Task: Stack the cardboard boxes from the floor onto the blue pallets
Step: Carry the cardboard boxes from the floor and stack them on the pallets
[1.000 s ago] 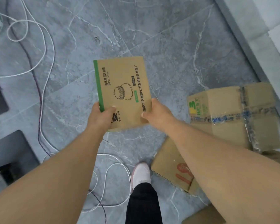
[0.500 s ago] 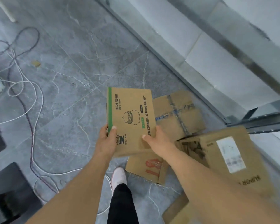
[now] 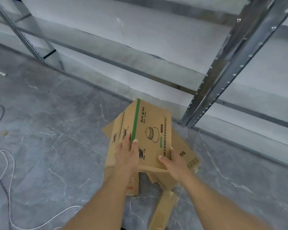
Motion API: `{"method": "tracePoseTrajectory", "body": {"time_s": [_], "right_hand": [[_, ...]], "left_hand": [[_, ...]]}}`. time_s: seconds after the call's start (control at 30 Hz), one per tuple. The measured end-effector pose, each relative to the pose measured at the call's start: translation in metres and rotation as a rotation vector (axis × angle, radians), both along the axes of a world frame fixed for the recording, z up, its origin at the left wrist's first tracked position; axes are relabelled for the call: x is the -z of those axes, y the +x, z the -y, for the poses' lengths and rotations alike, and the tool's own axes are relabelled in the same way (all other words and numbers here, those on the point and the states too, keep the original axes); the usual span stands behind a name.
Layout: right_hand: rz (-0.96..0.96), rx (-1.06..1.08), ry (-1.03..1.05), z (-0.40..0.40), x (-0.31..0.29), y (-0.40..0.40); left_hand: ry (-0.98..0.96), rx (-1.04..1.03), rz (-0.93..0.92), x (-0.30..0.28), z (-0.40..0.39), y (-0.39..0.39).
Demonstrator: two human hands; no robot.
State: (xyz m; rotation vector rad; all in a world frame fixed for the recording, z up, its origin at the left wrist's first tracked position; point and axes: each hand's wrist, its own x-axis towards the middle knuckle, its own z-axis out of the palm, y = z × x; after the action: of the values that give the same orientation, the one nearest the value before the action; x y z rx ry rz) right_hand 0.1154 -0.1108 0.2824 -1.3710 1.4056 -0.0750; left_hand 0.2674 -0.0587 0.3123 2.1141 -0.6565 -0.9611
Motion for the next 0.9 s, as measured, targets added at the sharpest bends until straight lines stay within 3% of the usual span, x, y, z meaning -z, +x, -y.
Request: {"method": "tracePoseTrajectory", "body": {"time_s": [0.23, 0.37, 0.57, 0.73, 0.9], "right_hand": [[0.04, 0.185, 0.053, 0.004, 0.021, -0.062], [0.066, 0.255, 0.082, 0.009, 0.015, -0.071], [-0.027, 0.286, 0.027, 0.022, 0.018, -0.067], [-0.185, 0.323, 0.21, 0.007, 0.037, -0.066], [-0.037, 0.465, 0.243, -0.017, 0.051, -0.065]], "left_hand": [[0.274, 0.328, 0.321, 0.009, 0.034, -0.097], [0.407, 0.405, 0.272, 0.022, 0.029, -0.105], [0.38, 0.33, 0.288, 0.037, 0.029, -0.059], [0.493, 0.258, 0.24, 0.066, 0.03, -0.004], [0.375, 0.242, 0.057, 0.08, 0.029, 0.01]]}}
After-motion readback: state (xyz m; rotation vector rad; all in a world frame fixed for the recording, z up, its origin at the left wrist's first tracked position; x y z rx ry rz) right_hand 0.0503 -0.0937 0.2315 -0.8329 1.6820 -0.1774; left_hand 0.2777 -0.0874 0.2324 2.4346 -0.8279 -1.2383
